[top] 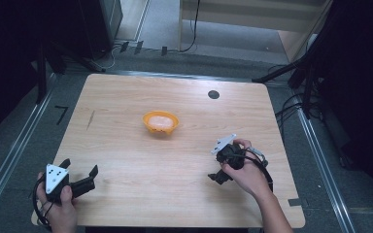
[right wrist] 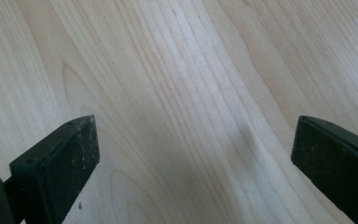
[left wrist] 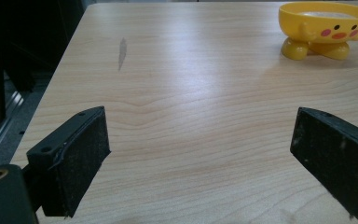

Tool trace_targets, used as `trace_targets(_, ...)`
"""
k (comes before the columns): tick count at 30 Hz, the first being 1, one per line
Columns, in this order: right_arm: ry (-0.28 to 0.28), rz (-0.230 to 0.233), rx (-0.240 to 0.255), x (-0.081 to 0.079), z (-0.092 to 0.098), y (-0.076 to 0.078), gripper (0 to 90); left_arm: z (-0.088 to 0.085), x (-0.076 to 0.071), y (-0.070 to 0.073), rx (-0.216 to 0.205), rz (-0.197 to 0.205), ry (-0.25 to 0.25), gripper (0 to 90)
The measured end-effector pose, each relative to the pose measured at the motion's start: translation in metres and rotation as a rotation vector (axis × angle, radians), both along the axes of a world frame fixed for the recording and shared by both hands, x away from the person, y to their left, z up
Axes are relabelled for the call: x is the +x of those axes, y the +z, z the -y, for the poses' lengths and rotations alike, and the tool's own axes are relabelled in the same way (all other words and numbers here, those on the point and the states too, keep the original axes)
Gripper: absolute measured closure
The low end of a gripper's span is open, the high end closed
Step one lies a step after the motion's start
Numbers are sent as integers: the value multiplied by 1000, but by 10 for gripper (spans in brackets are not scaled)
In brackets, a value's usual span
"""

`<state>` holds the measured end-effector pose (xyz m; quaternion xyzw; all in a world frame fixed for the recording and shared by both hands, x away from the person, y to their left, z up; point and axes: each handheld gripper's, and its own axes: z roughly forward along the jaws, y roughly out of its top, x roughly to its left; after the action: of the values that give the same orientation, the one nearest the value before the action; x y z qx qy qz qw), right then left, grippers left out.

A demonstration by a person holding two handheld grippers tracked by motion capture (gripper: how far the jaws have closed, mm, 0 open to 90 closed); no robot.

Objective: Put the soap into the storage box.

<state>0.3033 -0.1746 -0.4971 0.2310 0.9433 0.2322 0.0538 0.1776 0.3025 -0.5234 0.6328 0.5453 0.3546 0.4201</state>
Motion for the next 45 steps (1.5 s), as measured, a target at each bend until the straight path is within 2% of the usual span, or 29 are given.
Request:
trace_targets(11, -28, -3, 1, -16, 18, -6, 16, 0, 0, 0, 6, 3, -1, 50)
trace_targets(19, -73, 10, 40, -27, 37, -9, 16, 1, -1, 0, 8, 4, -2, 50)
trace_targets(23, -106, 28, 76, -32, 52, -9, 16, 1, -1, 0, 8, 4, -1, 50)
trace_targets(24, -121, 37, 104, -34, 60, -10, 16, 1, -1, 0, 9, 4, -2, 50)
trace_targets(26, -138, 33, 106, -36, 63, -10, 16, 1, -1, 0, 11, 2, -2, 50)
trace_targets(27, -144, 47, 115, -37, 70, -12, 15, 1, -1, 0, 11, 3, -2, 50)
trace_targets(33, -186, 60, 138, -44, 87, -17, 16, 2, -1, 0, 15, 5, -1, 50)
trace_targets(38, -221, 68, 183, -53, 104, -26, 0, 2, -1, 0, 23, 0, -2, 50)
trace_targets(39, -239, 71, 212, -57, 111, -30, 0, 2, -1, 0, 23, 0, -3, 50)
trace_targets(45, -294, 94, 259, -68, 129, -38, 0, 3, -1, 0, 32, -2, -6, 50)
